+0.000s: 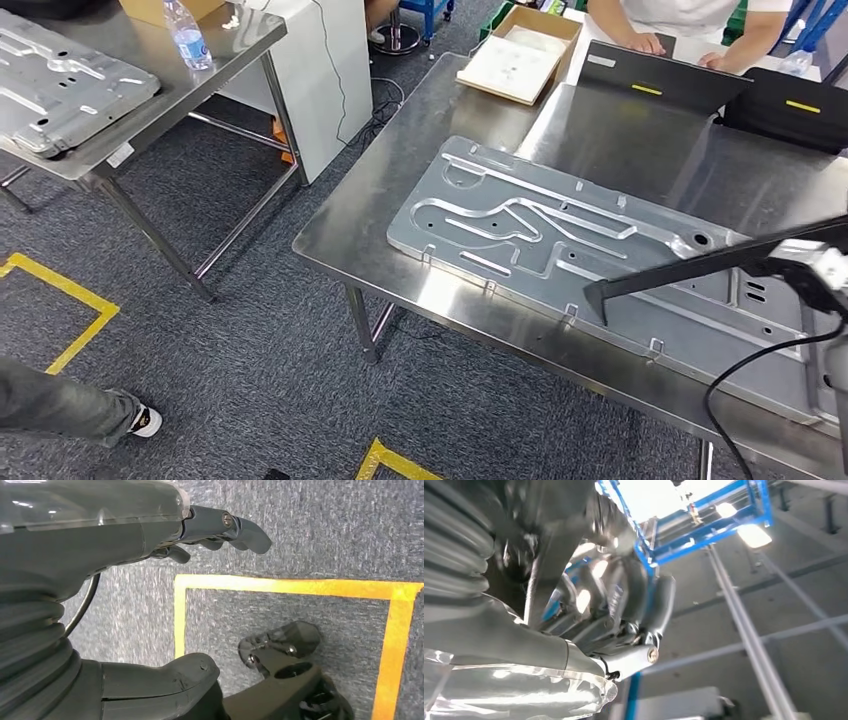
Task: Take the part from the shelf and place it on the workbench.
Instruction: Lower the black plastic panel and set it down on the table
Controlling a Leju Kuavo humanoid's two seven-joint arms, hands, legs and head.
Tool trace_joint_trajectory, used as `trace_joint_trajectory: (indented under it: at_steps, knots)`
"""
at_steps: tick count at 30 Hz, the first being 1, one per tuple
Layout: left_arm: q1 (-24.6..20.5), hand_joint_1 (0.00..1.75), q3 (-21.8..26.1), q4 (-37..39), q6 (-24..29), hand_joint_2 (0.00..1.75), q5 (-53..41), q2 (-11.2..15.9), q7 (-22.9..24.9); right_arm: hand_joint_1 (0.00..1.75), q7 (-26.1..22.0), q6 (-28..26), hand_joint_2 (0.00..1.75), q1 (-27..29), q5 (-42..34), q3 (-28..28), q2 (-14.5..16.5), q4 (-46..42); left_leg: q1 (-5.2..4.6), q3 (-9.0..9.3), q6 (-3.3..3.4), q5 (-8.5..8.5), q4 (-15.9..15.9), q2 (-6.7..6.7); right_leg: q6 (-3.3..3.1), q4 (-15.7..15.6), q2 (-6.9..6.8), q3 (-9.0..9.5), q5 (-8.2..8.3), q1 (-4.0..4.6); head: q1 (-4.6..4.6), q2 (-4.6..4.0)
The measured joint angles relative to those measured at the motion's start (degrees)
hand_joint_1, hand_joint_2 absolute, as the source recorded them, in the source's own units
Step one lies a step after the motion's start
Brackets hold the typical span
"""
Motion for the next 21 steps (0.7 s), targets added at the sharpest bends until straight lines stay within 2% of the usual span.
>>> trace_joint_trajectory:
  at_steps: [1,2,3,4,6,7,9,11,12,13,14,15,17,18,21]
  knots:
    - [0.0,0.00,-0.2,0.0,0.3,1.75,-0.3,0.0,-0.1,0.00,-0.1,0.2,1.75,0.1,-0.8,-1.1,0.0,0.2,-0.10,-0.08,-0.25,-0.28,0.4,-0.20,-0.15,-3.5,0.01,1.53,1.54,0.10,0.00,0.00]
    - [0.0,0.00,-0.4,0.0,0.4,1.75,-0.4,0.0,-0.1,0.00,-0.2,0.4,1.75,0.2,-1.5,-2.0,0.0,0.3,-0.20,-0.17,-0.53,-0.51,0.7,-0.35,-0.42,-5.8,0.03,2.54,2.34,0.22,-0.01,-0.01]
    - [0.0,0.00,-0.5,0.0,0.5,1.75,-0.5,0.0,-0.2,0.00,-0.3,0.4,1.75,0.3,-1.8,-2.7,0.0,0.4,-0.29,-0.25,-0.78,-0.67,0.9,-0.43,-0.75,-6.8,0.05,2.93,2.44,0.38,-0.02,0.00]
    - [0.0,0.00,-0.6,0.0,0.6,1.75,-0.5,0.0,-0.3,0.00,-0.5,0.5,1.75,0.5,-2.0,-3.2,0.0,0.6,-0.38,-0.28,-1.00,-0.74,1.0,-0.49,-1.07,-6.7,0.06,2.90,2.37,0.54,-0.02,0.00]
    - [0.1,0.00,-0.8,0.0,0.7,1.75,-0.6,0.0,-0.3,0.00,-0.7,0.5,1.75,0.7,-2.2,-3.8,0.0,0.8,-0.40,-0.26,-1.48,-1.10,1.2,-0.41,-1.70,-6.9,0.05,2.98,2.44,0.26,-0.02,0.01]
    - [0.1,0.00,-0.9,0.0,0.8,1.75,-0.7,0.0,-0.3,0.00,-0.8,0.5,1.75,0.8,-2.2,-4.1,0.0,0.8,-0.39,-0.62,-1.79,-1.83,2.2,-0.25,-2.05,-7.0,-0.01,3.10,2.44,0.09,-0.03,0.01]
    - [0.0,0.00,-1.3,0.0,0.8,1.75,-0.9,0.0,-0.3,0.00,-0.9,0.5,1.75,0.9,-2.2,-4.5,0.0,1.0,-0.16,-3.08,-2.45,-4.91,7.7,0.16,-2.64,-7.1,-0.22,3.32,2.37,-0.07,-0.05,0.01]
    - [0.0,0.00,-1.5,0.0,0.0,0.87,-0.6,0.0,-0.6,0.00,-0.9,0.5,1.75,0.9,-2.2,-4.9,0.1,1.3,0.16,-6.91,-2.90,-8.10,15.3,0.44,-2.90,-7.1,-0.37,3.37,2.25,-0.05,-0.05,0.00]
    - [0.1,0.00,-1.5,0.0,-0.6,0.44,-0.2,0.0,-0.8,0.00,-1.0,0.6,1.75,1.0,-2.2,-5.2,0.1,1.6,0.30,-8.07,-3.00,-8.50,17.5,0.52,-2.92,-7.1,-0.40,3.40,2.22,-0.03,-0.06,0.00]
    - [0.1,0.00,-1.5,0.0,-1.2,0.00,0.2,0.0,-1.1,0.00,-1.0,0.7,1.75,1.0,-2.2,-5.4,0.1,1.8,0.39,-8.14,-3.01,-7.77,17.4,0.58,-2.88,-7.1,-0.40,3.46,2.17,-0.03,-0.06,0.00]
    - [0.2,0.00,-1.5,0.0,-1.6,0.00,0.5,0.0,-1.3,0.00,-1.0,0.9,1.75,1.1,-2.3,-5.6,0.1,2.1,0.45,-6.97,-2.87,-6.03,14.9,0.62,-2.80,-7.1,-0.40,3.60,2.10,-0.02,-0.06,0.00]
    - [0.2,0.00,-1.5,0.0,-2.0,0.00,0.8,0.1,-1.5,0.00,-1.0,1.2,1.75,1.1,-2.5,-5.9,0.1,2.3,0.45,-4.97,-2.59,-3.87,10.8,0.66,-2.68,-7.1,-0.40,3.79,2.00,-0.01,-0.07,0.00]
    - [0.1,0.00,-1.5,0.0,-2.4,0.00,1.2,0.2,-1.8,0.00,-1.0,2.0,1.75,1.1,-2.9,-6.6,0.1,2.6,0.16,-1.23,-1.87,-1.24,3.4,0.79,-2.22,-7.1,-0.42,4.06,1.77,0.14,-0.06,0.00]
    - [0.1,0.00,-1.5,0.0,-2.6,0.00,1.3,0.3,-2.0,0.00,-0.9,2.6,1.75,1.1,-3.2,-7.0,0.0,2.8,-0.03,-0.36,-1.60,-0.93,1.6,0.81,-1.90,-7.1,-0.43,4.11,1.70,0.18,-0.05,0.00]
    - [0.2,0.00,-1.5,0.0,-3.0,0.00,1.6,0.3,-2.4,0.00,-0.4,4.8,1.75,1.1,-3.7,-7.7,-0.5,3.5,-0.14,0.19,-0.92,-0.73,0.4,0.73,-0.79,-7.5,-0.50,4.39,1.68,-0.03,-0.05,0.01]
